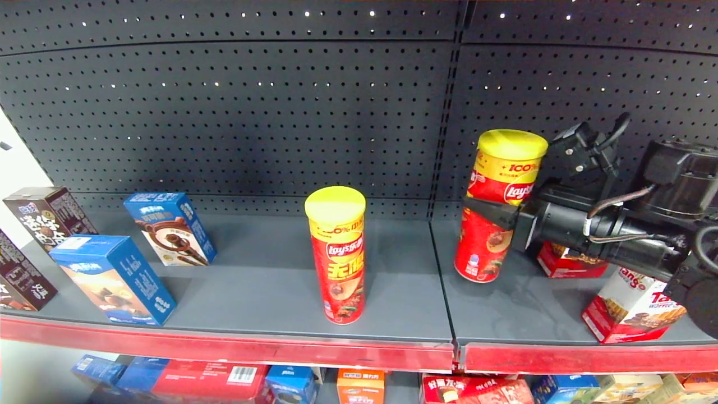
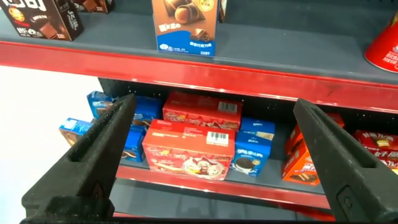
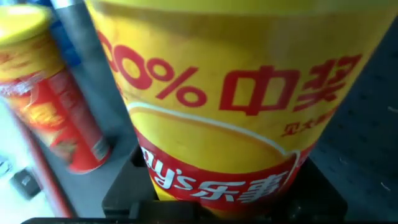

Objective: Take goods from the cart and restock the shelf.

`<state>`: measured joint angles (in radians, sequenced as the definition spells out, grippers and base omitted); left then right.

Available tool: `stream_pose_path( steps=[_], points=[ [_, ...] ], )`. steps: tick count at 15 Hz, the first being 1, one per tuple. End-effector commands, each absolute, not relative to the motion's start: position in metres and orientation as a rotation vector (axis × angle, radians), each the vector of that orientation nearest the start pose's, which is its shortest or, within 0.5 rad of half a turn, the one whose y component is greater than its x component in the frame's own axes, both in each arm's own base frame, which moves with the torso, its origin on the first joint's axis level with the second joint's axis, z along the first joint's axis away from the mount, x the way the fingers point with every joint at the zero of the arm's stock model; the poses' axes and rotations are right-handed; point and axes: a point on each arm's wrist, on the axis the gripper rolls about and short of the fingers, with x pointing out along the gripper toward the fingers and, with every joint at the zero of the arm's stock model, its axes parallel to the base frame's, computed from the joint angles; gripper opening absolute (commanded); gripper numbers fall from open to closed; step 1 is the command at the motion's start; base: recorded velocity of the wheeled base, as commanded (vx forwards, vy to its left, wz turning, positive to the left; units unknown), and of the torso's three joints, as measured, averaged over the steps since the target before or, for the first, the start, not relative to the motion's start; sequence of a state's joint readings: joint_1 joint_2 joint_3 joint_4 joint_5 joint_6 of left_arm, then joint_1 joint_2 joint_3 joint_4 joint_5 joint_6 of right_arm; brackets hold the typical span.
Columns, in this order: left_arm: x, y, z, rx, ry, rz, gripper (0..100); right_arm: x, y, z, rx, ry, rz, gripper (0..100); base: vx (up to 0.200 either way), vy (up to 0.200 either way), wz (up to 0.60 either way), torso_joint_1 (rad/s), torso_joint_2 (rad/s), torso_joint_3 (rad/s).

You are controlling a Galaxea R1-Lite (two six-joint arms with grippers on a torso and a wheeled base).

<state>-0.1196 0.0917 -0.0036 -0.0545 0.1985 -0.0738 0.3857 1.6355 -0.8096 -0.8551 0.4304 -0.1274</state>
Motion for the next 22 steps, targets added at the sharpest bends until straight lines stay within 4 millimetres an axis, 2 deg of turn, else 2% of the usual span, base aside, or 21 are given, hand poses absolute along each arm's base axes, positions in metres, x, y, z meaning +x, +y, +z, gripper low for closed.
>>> stream_pose_path(
  steps=[1, 4, 8, 14, 17, 20, 22],
  points=[
    [-0.015, 0.006, 0.084, -0.068, 0.035, 0.08, 100, 0.276, 0.11, 0.226, -0.143, -0.076, 0.87, 0, 0.0, 0.0, 0.0, 0.0, 0.0, 0.0],
    [-0.015, 0.006, 0.084, -0.069, 0.035, 0.08, 100, 0.285, 0.11, 0.235, -0.147, -0.067, 0.917, 0, 0.0, 0.0, 0.0, 0.0, 0.0, 0.0],
    [-0.015, 0.006, 0.082, -0.081, 0.046, 0.08, 100, 0.29, 0.11, 0.248, -0.151, -0.098, 0.861, 0, 0.0, 0.0, 0.0, 0.0, 0.0, 0.0],
    [-0.015, 0.006, 0.082, -0.079, 0.048, 0.079, 100, 0.294, 0.114, 0.246, -0.149, -0.099, 0.804, 0, 0.0, 0.0, 0.0, 0.0, 0.0, 0.0],
    [-0.015, 0.006, 0.082, -0.081, 0.048, 0.079, 100, 0.286, 0.116, 0.245, -0.151, -0.104, 0.834, 0, 0.0, 0.0, 0.0, 0.0, 0.0, 0.0],
    [-0.015, 0.006, 0.082, -0.081, 0.048, 0.08, 100, 0.297, 0.124, 0.234, -0.152, -0.092, 0.861, 0, 0.0, 0.0, 0.0, 0.0, 0.0, 0.0],
    [-0.015, 0.006, 0.082, -0.081, 0.048, 0.08, 100, 0.302, 0.138, 0.23, -0.148, -0.11, 0.922, 0, 0.0, 0.0, 0.0, 0.0, 0.0, 0.0]
  ],
)
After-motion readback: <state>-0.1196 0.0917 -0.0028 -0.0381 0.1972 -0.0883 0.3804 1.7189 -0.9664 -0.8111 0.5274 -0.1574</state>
